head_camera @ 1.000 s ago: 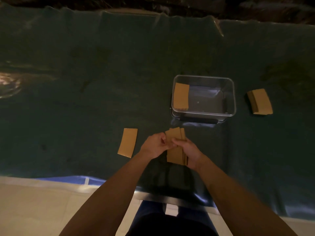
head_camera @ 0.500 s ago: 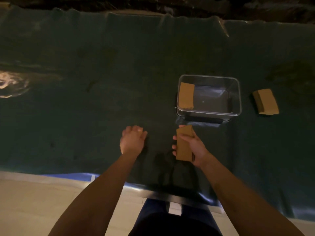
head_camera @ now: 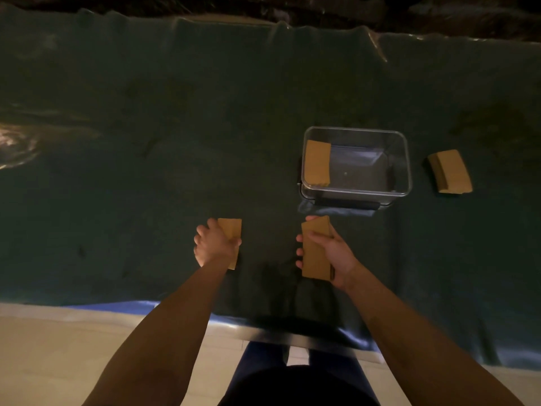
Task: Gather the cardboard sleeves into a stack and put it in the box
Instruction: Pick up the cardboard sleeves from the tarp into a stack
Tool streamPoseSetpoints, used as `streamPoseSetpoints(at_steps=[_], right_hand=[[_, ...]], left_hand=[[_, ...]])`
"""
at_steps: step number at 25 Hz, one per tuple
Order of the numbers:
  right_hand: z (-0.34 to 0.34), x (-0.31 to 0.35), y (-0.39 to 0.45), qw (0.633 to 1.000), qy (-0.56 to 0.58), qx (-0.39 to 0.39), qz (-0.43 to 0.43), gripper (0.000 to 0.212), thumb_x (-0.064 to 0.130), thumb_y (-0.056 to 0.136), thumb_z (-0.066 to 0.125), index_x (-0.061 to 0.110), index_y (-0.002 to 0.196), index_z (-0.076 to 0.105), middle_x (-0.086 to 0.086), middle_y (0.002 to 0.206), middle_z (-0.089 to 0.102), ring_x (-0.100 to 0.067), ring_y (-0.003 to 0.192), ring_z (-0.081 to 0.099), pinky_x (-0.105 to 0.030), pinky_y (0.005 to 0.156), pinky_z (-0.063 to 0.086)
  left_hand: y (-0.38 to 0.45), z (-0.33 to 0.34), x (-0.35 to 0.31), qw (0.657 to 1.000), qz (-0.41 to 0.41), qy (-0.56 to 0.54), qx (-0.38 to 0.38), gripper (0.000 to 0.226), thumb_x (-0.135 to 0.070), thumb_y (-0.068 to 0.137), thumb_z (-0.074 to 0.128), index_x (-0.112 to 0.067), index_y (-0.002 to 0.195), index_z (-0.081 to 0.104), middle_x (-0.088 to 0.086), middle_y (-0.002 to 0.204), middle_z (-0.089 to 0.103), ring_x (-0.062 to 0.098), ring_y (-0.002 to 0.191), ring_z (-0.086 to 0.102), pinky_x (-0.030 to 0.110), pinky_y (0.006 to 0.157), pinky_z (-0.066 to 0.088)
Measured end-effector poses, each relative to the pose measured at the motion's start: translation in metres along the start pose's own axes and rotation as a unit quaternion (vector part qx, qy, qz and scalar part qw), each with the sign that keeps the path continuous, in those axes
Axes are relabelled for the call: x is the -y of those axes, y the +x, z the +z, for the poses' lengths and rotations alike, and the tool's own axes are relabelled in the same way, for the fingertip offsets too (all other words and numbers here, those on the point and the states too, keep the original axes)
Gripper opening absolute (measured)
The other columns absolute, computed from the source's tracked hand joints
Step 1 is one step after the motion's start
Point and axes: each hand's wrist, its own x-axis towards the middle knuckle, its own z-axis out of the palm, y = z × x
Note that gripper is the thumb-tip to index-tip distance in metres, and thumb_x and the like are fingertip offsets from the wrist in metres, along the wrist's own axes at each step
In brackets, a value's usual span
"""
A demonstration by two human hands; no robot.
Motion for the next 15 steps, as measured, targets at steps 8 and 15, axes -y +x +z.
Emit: streamPoseSetpoints(at_steps=[8,15], right_hand=[[-0.001,0.011,-0.006,0.999,-0.033,-0.013,-0.002,0.030,0.042,0.089,0.066,0.033,0.118,0.064,-0.019,0.110,0.065,-0.032,0.082,0.065,-0.051,0.074,0.056],[-0.004,0.022,-0.010,0.997,-0.070,-0.011,-0.018,0.050,0.041,0.076,0.078,0.036,0.122,0.059,-0.011,0.115,0.069,-0.032,0.104,0.067,-0.048,0.077,0.059]], left_hand=[[-0.020,-0.024,-0.034,0.935,0.084,-0.321,0.128,0.018,-0.028,0.098,0.060,-0.014,0.100,0.072,0.003,0.084,0.068,0.018,0.072,0.062,0.025,0.058,0.050],[-0.071,0.001,-0.094,0.902,0.116,-0.361,0.206,0.020,-0.037,0.096,0.060,-0.026,0.084,0.072,-0.005,0.086,0.071,0.009,0.079,0.067,0.023,0.064,0.047]])
